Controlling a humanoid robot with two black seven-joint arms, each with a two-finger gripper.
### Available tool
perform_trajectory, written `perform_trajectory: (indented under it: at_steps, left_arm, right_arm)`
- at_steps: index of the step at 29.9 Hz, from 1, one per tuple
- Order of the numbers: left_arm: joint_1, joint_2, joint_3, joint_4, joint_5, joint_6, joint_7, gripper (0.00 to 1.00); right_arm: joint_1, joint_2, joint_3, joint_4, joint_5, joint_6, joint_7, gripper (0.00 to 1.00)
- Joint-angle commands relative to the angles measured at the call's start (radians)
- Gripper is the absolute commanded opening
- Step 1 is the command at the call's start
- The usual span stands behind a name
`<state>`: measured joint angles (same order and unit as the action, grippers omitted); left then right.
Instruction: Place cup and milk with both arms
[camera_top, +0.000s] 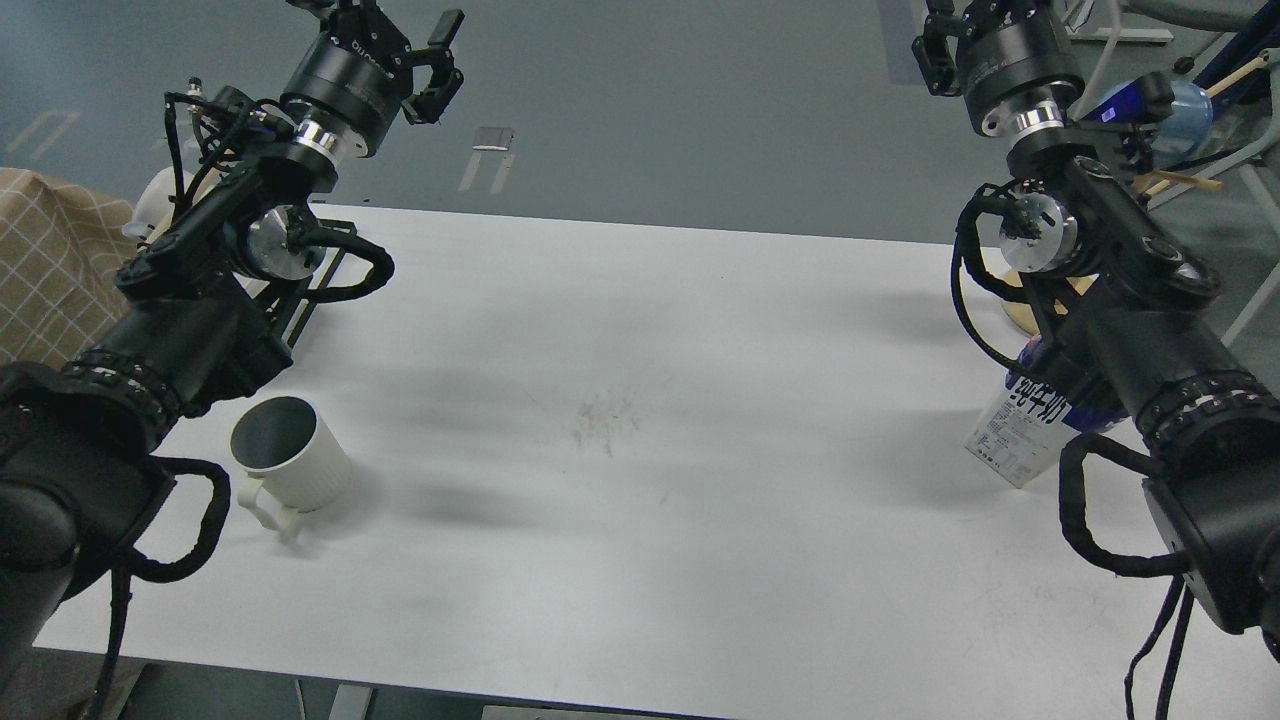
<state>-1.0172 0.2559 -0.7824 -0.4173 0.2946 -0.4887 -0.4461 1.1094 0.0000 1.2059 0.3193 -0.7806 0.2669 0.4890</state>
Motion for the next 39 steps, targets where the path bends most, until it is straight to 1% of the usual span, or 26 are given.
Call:
perform_trajectory:
  at_steps: [1,4,7,21,27,29,32,39]
  left_arm:
    - [0.003,-0.004,0.000,-0.011,0.003,0.000,0.004,0.99]
    - [0.005,-0.021,0.002,-0.012,0.003,0.000,0.020,0.99]
    - [0.005,-0.020,0.002,-0.012,0.001,0.000,0.046,0.99]
    - [0.012,-0.023,0.002,-0.034,-0.008,0.000,0.058,0.99]
    - [0.016,-0.027,0.003,-0.034,-0.002,0.000,0.069,0.99]
    - [0.017,-0.026,0.020,-0.034,0.000,0.000,0.079,0.99]
    - [0.019,-0.023,0.052,-0.037,0.000,0.000,0.079,0.99]
    - [0.019,-0.020,0.072,-0.058,0.001,0.000,0.083,0.99]
  right_arm:
    - [0.013,0.000,0.001,-0.009,0.010,-0.002,0.000,1.00]
    - [0.017,0.000,0.001,-0.023,0.038,-0.002,0.000,1.00]
    - [0.018,0.000,-0.002,-0.025,0.087,0.002,0.000,1.00]
    - [0.024,0.000,-0.009,-0.023,0.087,0.011,0.000,1.00]
    - [0.027,0.000,-0.055,-0.025,0.087,0.011,0.000,1.00]
    - [0.026,0.000,-0.055,-0.025,0.087,0.011,0.000,1.00]
    - [0.023,0.000,-0.057,-0.025,0.087,0.011,0.000,1.00]
    - [0.020,0.000,-0.055,-0.022,0.087,0.012,0.000,1.00]
